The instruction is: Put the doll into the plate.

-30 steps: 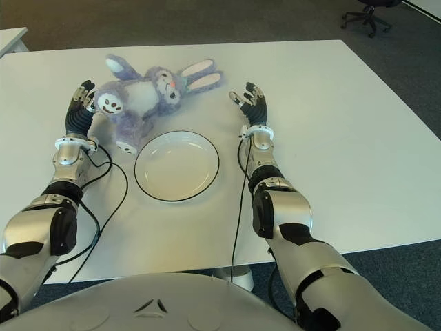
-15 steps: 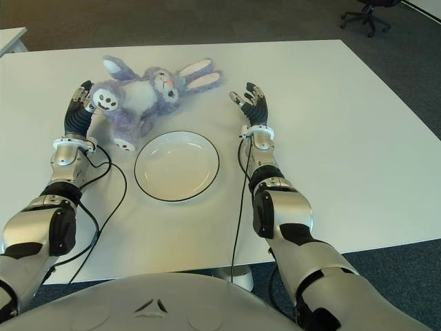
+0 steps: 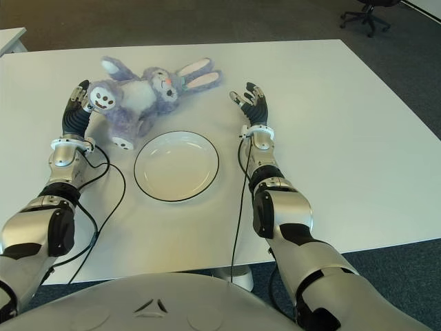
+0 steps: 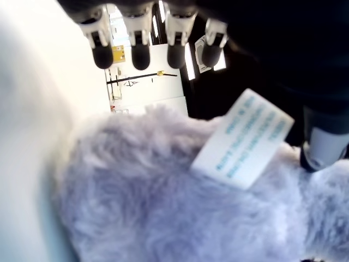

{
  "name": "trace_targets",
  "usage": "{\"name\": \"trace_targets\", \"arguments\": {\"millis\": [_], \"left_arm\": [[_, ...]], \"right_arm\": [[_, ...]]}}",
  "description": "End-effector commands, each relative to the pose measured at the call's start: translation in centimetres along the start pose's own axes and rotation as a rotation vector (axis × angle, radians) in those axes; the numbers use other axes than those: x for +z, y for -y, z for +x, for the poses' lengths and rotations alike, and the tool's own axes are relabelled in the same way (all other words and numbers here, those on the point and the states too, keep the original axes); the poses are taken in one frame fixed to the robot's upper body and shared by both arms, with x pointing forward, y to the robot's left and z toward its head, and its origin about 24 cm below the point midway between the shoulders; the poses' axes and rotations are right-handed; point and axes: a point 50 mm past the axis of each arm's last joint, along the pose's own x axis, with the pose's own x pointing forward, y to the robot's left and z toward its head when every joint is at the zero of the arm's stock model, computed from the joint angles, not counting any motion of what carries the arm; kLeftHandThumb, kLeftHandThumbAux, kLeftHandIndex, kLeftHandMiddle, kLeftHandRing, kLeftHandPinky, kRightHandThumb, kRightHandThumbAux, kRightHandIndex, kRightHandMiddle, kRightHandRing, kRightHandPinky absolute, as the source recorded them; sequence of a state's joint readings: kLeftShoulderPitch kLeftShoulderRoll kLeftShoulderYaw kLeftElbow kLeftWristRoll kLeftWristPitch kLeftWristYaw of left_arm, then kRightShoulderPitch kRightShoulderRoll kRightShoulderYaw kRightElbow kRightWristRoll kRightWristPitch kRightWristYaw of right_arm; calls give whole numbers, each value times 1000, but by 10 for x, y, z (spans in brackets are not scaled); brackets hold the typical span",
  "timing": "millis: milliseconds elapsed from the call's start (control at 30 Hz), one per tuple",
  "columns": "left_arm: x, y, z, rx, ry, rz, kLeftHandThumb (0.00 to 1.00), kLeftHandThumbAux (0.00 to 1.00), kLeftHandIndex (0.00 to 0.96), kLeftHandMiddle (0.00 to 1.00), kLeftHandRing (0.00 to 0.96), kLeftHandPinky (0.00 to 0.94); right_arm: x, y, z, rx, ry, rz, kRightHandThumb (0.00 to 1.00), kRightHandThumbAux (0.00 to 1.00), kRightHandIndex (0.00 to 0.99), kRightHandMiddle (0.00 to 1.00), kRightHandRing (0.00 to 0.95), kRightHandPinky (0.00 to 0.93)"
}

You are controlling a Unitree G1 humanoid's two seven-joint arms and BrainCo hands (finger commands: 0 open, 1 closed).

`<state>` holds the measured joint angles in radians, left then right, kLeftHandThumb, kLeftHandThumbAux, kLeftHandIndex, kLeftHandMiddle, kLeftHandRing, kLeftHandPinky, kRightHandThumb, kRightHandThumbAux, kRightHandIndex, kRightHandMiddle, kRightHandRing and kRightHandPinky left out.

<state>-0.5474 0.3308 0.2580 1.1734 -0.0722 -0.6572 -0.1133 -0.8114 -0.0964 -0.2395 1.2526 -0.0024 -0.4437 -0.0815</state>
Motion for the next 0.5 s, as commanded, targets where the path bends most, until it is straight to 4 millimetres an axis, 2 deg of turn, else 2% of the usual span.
{"name": "trace_targets", "arguments": {"millis": [33,300,500], "left_arm": [[-83,-2,-87,-34,-331,24,83,442,0,30,31,21],[-86,-6,-96,-40,-340,33,90,401,0,6,7,17],[-90,-9,-104,-65,-358,40,129,396,0,0,0,13]], "right_arm": [[-53,8,-28,-17,-199,-10,202,732,163,133,120,153],[-54,8,-29,-16,-200,-13,202,729,152,129,112,131],[-54,9,-28,-15,-201,-11,212,728,149,131,118,157]]}}
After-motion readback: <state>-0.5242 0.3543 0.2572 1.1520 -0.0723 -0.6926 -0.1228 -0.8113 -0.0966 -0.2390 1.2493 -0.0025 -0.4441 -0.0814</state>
